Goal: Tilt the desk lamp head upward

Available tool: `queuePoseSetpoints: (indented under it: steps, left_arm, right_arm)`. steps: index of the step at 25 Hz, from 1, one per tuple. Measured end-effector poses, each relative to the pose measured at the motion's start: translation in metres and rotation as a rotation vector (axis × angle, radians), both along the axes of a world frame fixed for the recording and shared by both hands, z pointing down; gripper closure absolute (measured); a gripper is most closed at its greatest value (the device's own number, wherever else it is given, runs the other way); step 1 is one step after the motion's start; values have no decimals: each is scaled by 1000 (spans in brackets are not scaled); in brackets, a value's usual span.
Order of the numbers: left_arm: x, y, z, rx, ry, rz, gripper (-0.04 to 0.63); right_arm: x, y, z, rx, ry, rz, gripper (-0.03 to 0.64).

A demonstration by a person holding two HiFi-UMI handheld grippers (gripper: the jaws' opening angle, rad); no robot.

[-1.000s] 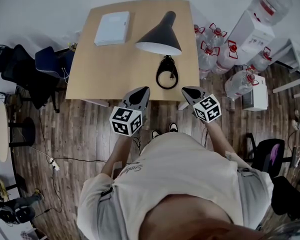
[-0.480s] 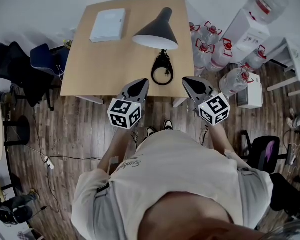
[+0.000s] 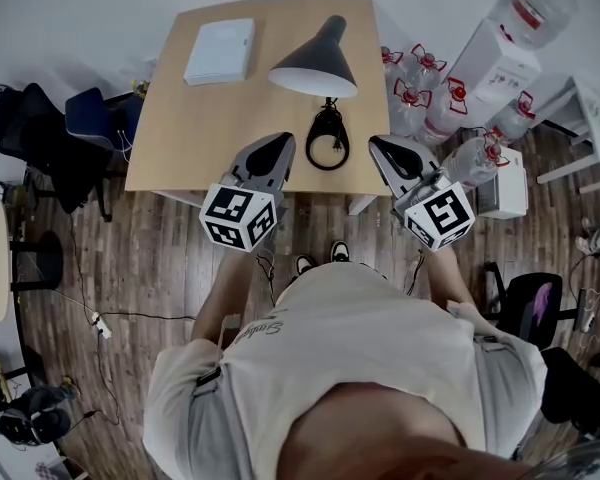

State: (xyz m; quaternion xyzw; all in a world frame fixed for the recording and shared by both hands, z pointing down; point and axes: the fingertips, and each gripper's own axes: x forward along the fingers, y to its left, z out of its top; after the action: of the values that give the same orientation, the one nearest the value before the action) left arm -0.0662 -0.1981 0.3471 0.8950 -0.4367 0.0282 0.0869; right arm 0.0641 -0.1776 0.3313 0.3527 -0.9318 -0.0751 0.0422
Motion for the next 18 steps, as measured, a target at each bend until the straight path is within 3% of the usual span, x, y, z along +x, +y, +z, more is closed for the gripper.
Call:
queuePoseSetpoints:
  steps: [7, 18]
  left_arm:
    - [-1, 1, -22, 60, -3, -25, 578]
    - [-3, 5, -23, 86, 6, -29, 578]
  right_arm:
    - [-14, 5, -16, 33, -43, -23, 621]
    - [-5, 1, -24, 61, -100, 26, 621]
